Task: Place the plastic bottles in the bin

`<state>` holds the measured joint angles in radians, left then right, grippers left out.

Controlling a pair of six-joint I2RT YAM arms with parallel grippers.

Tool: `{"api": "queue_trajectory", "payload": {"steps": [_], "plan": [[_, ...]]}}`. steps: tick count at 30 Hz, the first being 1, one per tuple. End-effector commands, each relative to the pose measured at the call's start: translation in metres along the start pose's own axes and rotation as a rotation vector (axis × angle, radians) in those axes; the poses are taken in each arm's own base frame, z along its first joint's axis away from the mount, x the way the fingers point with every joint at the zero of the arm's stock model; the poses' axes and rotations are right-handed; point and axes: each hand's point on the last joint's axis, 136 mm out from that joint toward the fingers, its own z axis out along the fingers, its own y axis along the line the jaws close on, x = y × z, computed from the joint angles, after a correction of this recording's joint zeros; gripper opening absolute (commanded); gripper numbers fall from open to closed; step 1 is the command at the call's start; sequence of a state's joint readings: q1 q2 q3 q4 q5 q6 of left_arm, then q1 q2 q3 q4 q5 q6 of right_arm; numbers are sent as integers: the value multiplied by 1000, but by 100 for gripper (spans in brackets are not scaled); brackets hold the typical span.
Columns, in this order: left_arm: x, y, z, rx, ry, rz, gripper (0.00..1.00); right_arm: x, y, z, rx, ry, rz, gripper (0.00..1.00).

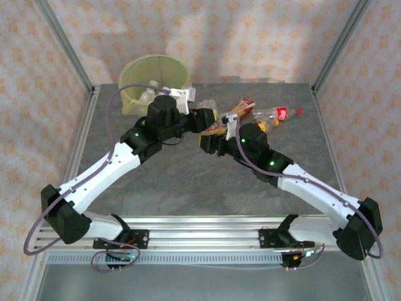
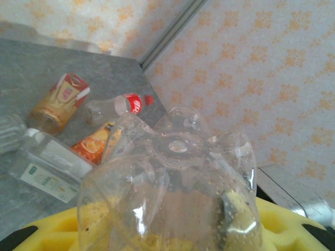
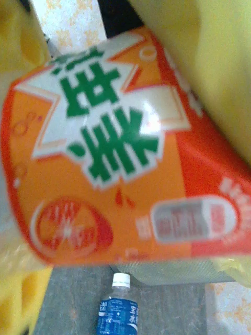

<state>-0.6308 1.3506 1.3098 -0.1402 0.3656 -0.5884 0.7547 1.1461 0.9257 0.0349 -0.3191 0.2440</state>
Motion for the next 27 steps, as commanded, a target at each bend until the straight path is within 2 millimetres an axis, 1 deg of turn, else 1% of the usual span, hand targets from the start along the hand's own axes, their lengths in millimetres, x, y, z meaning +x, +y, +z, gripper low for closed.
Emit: {"api": "queue_trajectory", "payload": {"steps": [1, 3, 4, 5, 8, 11, 13, 16, 20, 23, 25, 27], "plan": [[-33, -2, -31, -62, -137, 88, 29, -7, -6, -3, 46, -12, 1, 80], [-39, 1, -37, -98, -160, 114, 28, -7, -7, -4, 54, -11, 0, 89], [-42, 3, -39, -115, -168, 123, 28, -7, -8, -4, 58, -12, 1, 97], [-46, 4, -42, -137, -179, 138, 27, -8, -9, -4, 65, -13, 0, 99], [-59, 15, -51, -231, -210, 172, 27, -10, -11, -5, 88, -15, 1, 99], [-80, 23, -63, -294, -263, 207, 27, -13, -11, -8, 94, -20, 1, 99], [-98, 27, -73, -329, -305, 216, 27, -15, -13, -11, 109, -31, 4, 99], [-130, 37, -90, -393, -381, 244, 27, -15, -20, -13, 144, -46, 14, 99], [-175, 59, -108, -531, -451, 300, 27, -14, -31, -15, 205, -42, 21, 99], [-204, 78, -113, -646, -480, 349, 28, -14, -42, -16, 277, -35, 31, 99], [-219, 90, -111, -694, -482, 372, 28, -13, -48, -16, 312, -29, 38, 99], [-232, 107, -103, -742, -463, 388, 30, -12, -55, -16, 351, -25, 46, 99]]}}
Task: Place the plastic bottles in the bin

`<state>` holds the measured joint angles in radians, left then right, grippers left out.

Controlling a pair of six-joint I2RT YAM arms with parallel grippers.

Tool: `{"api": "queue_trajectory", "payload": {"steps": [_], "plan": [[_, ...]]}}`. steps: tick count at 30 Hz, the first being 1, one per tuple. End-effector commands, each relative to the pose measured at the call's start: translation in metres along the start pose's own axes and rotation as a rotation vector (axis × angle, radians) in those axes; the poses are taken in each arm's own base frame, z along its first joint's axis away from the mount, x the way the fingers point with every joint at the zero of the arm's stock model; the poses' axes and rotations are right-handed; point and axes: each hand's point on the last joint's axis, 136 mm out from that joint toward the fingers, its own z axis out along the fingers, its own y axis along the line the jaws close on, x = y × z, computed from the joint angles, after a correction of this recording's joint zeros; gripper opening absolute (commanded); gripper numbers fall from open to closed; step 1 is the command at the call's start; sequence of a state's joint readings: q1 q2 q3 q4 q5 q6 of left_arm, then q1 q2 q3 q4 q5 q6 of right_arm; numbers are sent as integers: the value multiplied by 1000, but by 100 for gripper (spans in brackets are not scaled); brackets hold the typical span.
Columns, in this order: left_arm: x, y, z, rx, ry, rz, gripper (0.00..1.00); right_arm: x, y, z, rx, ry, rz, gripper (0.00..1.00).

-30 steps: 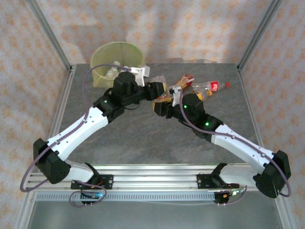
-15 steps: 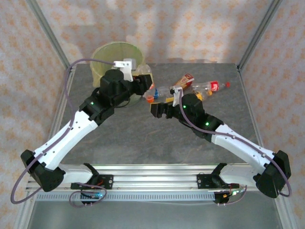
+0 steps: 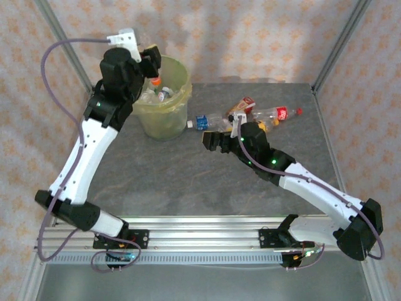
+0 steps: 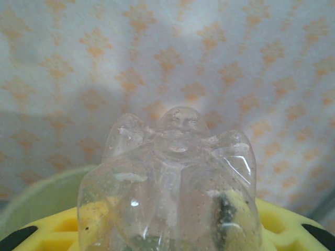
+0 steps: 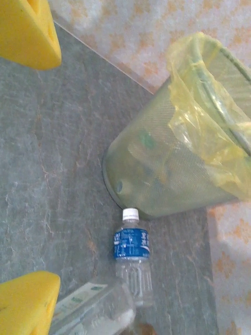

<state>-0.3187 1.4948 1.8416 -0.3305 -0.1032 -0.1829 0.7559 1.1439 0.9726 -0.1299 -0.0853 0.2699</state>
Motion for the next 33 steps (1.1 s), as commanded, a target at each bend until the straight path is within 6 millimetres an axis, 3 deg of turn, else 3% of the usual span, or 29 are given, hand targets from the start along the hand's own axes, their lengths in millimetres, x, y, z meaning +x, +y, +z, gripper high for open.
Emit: {"api": "queue_trajectory", "payload": {"steps": [1, 6, 9, 12, 21, 26, 33], "plan": [[8, 25, 29, -114, 55, 123, 30, -9, -15, -1, 102, -16, 25, 99], [24, 60, 76, -240, 142, 147, 29, -9, -22, 0, 152, 0, 30, 99], [34, 76, 94, -278, 179, 139, 29, -2, -29, 8, 191, 33, 22, 99], [61, 94, 114, -327, 250, 160, 29, -2, -34, 9, 227, 40, 22, 99], [121, 129, 132, -425, 424, 224, 30, 2, -43, 16, 277, 58, 32, 99], [144, 139, 131, -456, 505, 245, 32, 0, -52, 14, 325, 52, 43, 99], [163, 148, 129, -491, 572, 280, 42, -2, -73, 5, 413, 42, 72, 99]]}}
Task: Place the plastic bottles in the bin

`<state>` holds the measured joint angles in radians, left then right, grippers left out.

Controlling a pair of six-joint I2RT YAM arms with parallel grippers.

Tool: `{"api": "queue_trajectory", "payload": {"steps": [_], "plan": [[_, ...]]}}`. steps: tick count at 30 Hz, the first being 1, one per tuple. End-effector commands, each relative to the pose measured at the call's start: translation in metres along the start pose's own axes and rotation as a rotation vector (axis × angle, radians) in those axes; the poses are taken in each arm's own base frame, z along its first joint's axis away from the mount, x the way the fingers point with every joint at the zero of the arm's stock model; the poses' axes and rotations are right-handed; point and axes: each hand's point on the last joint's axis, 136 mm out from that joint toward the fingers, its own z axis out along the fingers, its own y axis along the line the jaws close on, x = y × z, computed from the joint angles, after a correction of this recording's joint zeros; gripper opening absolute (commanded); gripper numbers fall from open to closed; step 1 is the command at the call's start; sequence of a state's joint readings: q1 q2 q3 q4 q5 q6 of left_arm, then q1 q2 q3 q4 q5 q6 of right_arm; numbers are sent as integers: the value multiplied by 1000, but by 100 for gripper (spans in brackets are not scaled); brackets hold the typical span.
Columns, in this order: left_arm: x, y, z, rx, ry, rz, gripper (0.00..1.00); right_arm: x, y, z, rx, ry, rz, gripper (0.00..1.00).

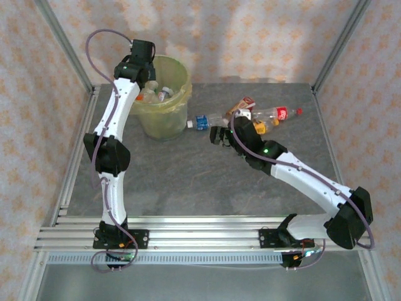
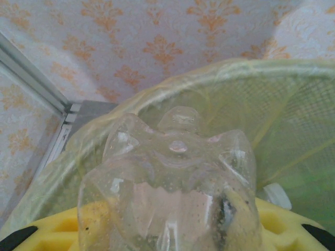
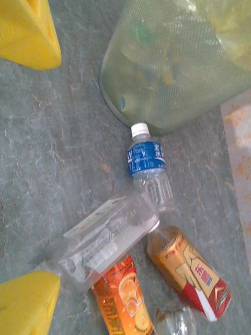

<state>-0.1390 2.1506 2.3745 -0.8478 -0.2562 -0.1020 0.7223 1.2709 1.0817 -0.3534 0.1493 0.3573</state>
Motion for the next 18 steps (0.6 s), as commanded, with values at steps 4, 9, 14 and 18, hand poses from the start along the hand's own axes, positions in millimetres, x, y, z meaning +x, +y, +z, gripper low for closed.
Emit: {"api": "queue_trajectory", "payload": {"steps": [4, 9, 14, 18], "plan": [[5, 15, -5, -52, 33, 39, 56, -12, -24, -4, 100, -18, 54, 99], [1, 14, -11, -33, 26, 28, 77, -10, -33, -1, 130, -5, 54, 99], [-8, 13, -25, 1, 5, 4, 81, -9, -40, 3, 172, 6, 37, 99], [-16, 12, -38, 41, -15, -22, 81, -5, -48, 13, 218, 39, 14, 99]]}}
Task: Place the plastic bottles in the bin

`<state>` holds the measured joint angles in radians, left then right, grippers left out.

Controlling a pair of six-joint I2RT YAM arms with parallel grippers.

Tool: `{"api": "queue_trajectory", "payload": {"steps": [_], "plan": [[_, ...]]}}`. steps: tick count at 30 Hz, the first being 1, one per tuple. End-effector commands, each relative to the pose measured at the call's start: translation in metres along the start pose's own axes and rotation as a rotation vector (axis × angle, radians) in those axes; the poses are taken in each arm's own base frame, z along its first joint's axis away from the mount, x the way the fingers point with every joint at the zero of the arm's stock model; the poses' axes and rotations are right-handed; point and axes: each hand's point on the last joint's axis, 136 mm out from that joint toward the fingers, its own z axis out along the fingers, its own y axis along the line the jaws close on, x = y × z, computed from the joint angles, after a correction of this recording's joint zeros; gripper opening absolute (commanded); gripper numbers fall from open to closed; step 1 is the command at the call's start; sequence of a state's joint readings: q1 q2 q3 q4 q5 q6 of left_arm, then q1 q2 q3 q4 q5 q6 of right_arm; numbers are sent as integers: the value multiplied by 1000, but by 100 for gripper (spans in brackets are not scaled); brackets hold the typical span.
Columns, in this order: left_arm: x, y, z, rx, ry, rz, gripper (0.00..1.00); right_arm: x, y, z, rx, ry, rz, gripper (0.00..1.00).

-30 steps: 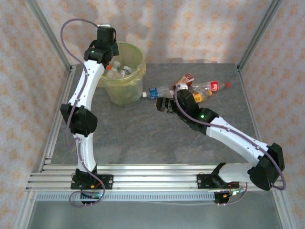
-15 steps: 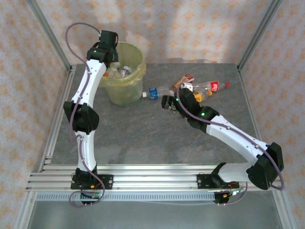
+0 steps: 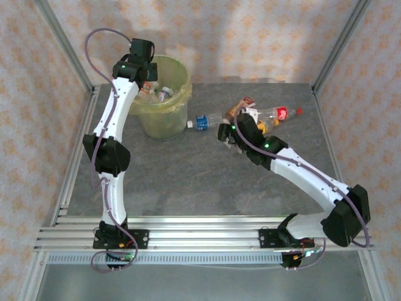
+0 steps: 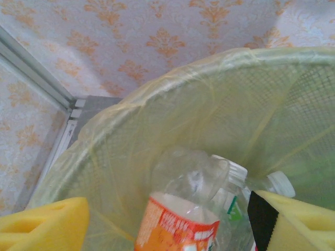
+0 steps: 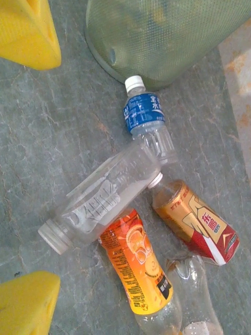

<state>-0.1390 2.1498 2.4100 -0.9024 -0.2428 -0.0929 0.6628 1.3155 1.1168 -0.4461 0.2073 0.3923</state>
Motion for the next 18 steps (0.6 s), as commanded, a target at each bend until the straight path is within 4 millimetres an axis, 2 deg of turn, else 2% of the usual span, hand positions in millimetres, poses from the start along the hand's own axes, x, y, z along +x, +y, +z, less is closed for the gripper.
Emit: {"api": "queue_trajectory", "payload": {"steps": [1, 4, 9, 14, 18], "plan": [[-17, 10, -35, 45, -35, -45, 81, -4, -14, 7, 88, 16, -22, 99], [-18, 7, -48, 91, -38, -69, 82, 2, -21, 20, 127, 64, -32, 99], [-18, 0, -81, 180, -61, -109, 86, 10, -28, 41, 156, 140, -56, 99], [-17, -4, -134, 276, -159, -171, 100, 19, -34, 62, 164, 235, -64, 99], [-1, -6, -167, 348, -211, -233, 100, 27, -41, 82, 170, 318, -89, 99]]}}
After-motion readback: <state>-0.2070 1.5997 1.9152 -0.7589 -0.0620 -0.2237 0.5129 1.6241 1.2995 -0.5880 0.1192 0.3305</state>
